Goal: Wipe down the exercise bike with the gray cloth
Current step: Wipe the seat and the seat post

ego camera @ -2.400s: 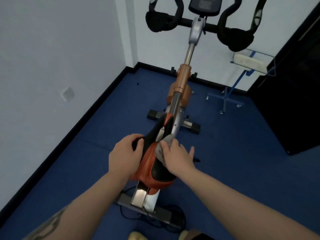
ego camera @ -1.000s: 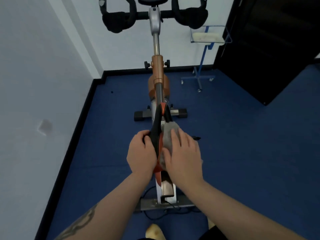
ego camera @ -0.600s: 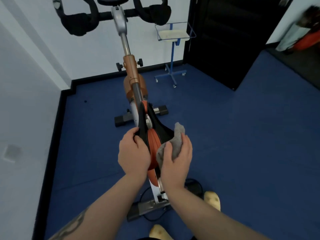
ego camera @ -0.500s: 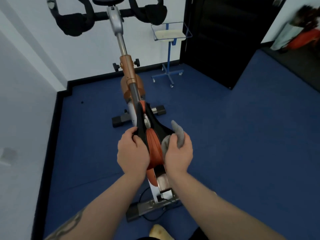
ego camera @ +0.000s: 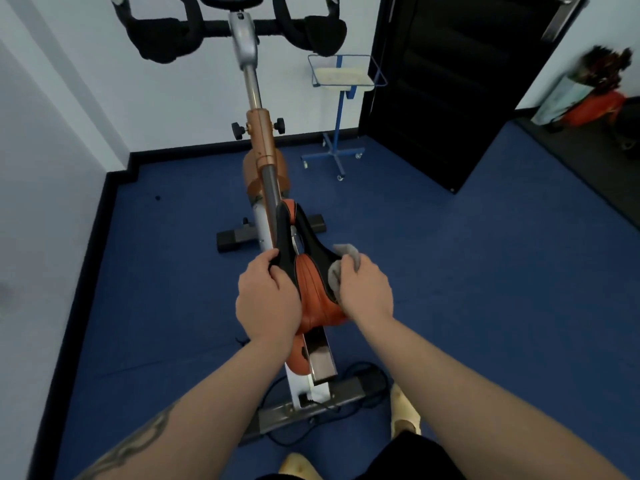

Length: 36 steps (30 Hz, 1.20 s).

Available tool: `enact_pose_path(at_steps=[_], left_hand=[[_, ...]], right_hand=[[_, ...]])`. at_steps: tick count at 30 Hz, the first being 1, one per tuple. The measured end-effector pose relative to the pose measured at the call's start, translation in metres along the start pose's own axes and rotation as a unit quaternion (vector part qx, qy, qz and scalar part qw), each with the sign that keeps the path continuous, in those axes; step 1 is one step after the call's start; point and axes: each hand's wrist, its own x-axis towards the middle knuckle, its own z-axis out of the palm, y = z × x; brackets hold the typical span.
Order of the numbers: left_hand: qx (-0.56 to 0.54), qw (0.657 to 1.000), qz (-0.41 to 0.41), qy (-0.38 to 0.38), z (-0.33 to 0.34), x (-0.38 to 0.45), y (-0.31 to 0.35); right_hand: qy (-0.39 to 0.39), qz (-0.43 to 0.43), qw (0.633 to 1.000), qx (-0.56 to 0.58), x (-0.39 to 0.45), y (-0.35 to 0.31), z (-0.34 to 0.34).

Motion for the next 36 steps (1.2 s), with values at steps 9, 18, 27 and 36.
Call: enact_pose_path(at_steps=[9, 18, 27, 36], left_hand=[[0.011, 1.0, -0.001, 0.019, 0.003, -0.001, 0.001], [0.004, 0.999, 0.002, 0.032, 0.003, -0.002, 0.004], [-0.006, 0.999, -0.003, 0.035, 0.0, -0.002, 0.004], [-0.01, 0.999, -0.003, 0.033, 0.001, -0.003, 0.002]], right_hand=[[-0.106, -0.099, 0.949, -0.281, 0.02, -0.03, 0.003], [-0.093, -0.194, 0.938, -0.271, 0.021, -0.011, 0.001], [-0.094, -0.28, 0.911, -0.288, 0.009, -0.011, 0.005], [-0.109, -0.237, 0.934, -0.243, 0.02, -0.013, 0.001]])
